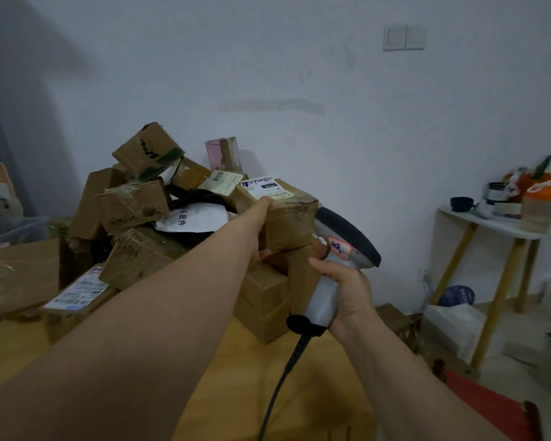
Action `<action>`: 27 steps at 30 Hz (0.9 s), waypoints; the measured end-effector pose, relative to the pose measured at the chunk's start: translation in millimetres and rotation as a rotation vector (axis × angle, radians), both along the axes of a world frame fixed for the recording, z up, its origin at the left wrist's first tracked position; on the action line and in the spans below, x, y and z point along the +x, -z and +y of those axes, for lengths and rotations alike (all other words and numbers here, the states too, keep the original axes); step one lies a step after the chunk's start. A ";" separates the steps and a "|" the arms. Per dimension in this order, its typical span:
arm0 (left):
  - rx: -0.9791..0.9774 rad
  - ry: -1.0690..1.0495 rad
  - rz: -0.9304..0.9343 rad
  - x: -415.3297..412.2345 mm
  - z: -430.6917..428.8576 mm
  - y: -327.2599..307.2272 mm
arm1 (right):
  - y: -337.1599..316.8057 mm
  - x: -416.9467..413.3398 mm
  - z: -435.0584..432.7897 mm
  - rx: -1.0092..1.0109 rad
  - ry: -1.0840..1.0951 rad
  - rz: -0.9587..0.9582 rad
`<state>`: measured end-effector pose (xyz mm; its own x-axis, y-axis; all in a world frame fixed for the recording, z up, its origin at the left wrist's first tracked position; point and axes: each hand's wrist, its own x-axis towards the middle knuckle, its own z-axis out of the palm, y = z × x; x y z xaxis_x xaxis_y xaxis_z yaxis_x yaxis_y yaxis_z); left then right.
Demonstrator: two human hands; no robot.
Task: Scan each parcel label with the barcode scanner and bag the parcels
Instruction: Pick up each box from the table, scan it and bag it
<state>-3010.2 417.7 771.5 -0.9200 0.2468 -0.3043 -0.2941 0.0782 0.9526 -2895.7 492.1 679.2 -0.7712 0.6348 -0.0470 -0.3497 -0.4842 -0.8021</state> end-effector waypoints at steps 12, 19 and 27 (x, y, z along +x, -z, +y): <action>0.266 0.066 -0.028 22.6 -23.3 -2.8 | -2.3 13.2 -8.7 0.036 -0.052 0.065; 0.386 0.016 0.092 44.4 -93.2 1.1 | -29.2 57.9 -49.5 0.167 -0.215 0.128; 0.224 -0.102 0.250 76.3 -201.0 4.4 | -50.0 99.3 -129.6 0.365 -0.323 -0.004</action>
<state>-2933.9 216.7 767.1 -0.9826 0.1850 -0.0148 -0.0448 -0.1589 0.9863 -2796.4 362.5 729.2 -0.9316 0.3389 0.1311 -0.2248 -0.2540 -0.9407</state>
